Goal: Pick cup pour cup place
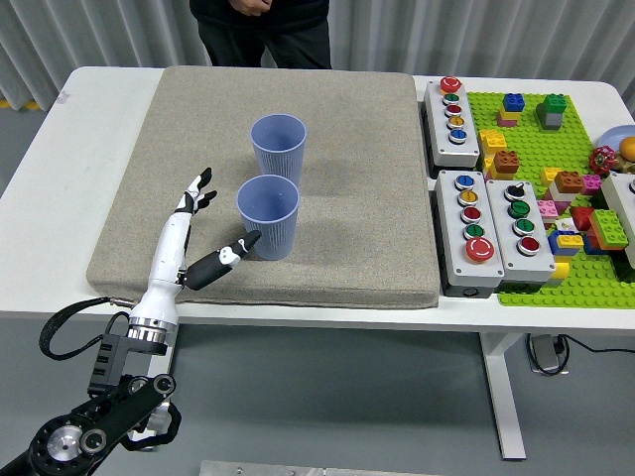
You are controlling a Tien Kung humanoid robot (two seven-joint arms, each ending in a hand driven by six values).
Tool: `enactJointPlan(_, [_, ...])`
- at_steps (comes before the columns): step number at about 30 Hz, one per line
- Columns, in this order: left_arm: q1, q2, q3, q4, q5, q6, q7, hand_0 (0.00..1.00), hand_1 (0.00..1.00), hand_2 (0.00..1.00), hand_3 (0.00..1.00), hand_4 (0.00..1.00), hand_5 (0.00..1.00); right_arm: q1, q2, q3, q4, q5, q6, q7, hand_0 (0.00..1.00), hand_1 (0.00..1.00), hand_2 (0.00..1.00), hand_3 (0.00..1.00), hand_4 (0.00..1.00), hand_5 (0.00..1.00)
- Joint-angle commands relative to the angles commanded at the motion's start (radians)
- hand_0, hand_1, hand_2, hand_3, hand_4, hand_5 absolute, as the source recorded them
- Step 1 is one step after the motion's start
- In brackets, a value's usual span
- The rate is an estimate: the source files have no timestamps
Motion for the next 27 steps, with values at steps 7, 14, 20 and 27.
enactJointPlan(7, [0.030,0.018,-0.034,-0.064,-0.031,-0.010,-0.010,0.778,0.814,0.995,0.998,0.998,0.675,-0.004,0.001,0.004,0.000,-0.007,0.001,0.000,0.675,0.620,0.569,0.560,0.002,0.158])
enactJointPlan(14, [0.037,0.012,-0.080,-0.168,-0.200,0.014,-0.097,0.764,0.796,0.971,0.998,0.930,0.919,0.002,0.001,0.007,-0.001,-0.007,0.000,0.000,0.675,0.619,0.570,0.560,0.002,0.157])
enactJointPlan(20, [0.036,0.012,-0.102,-0.272,-0.267,0.015,-0.124,0.749,0.783,0.956,0.972,0.834,0.998,0.004,0.002,0.009,-0.001,-0.008,-0.001,0.000,0.675,0.619,0.570,0.560,0.002,0.158])
enactJointPlan(27, [0.037,0.027,-0.099,-0.364,-0.332,0.015,-0.119,0.727,0.763,0.934,0.929,0.790,0.998,0.007,0.003,0.007,-0.001,-0.003,-0.004,-0.001,0.675,0.620,0.570,0.560,0.002,0.157])
